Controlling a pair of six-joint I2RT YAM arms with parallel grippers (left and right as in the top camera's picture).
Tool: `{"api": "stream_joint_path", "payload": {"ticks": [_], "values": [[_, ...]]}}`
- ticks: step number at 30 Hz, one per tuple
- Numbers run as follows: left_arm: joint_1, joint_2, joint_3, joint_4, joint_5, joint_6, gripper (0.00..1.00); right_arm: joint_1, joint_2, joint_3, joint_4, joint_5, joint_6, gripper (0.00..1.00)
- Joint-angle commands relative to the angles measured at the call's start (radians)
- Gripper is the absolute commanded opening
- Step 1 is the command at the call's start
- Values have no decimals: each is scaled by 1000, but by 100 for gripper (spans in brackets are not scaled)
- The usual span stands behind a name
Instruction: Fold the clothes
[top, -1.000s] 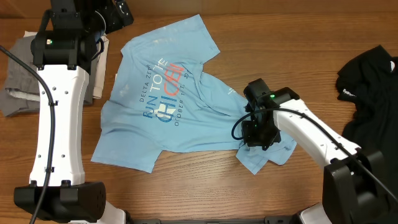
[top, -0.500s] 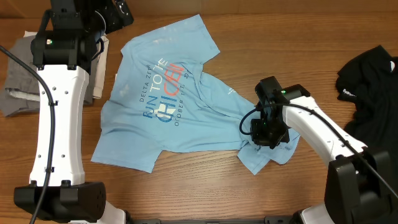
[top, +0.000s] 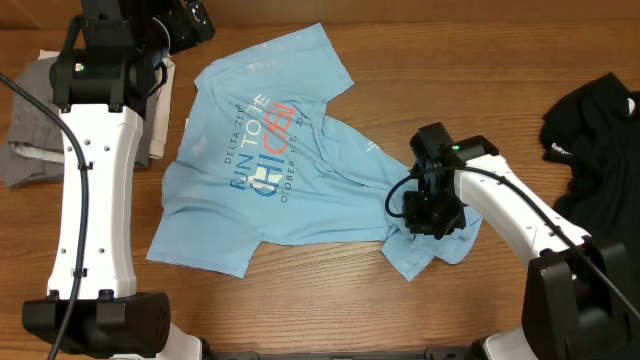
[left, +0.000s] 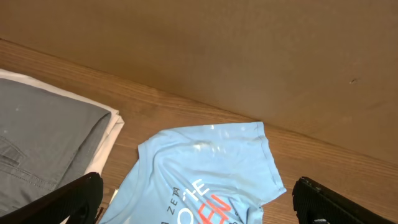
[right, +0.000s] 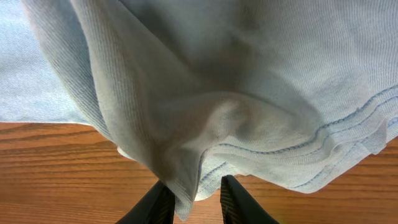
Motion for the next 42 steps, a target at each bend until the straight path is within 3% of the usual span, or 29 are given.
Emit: {"api": "stream_joint_path", "payload": {"ticks": [1,42], "values": [[0,2,1,3,-5,-21,100,-3,-1,42,-20,18,-7,29],[0,2,1,3,-5,-21,100,-2,0,22,-18,-21,1,33]]}}
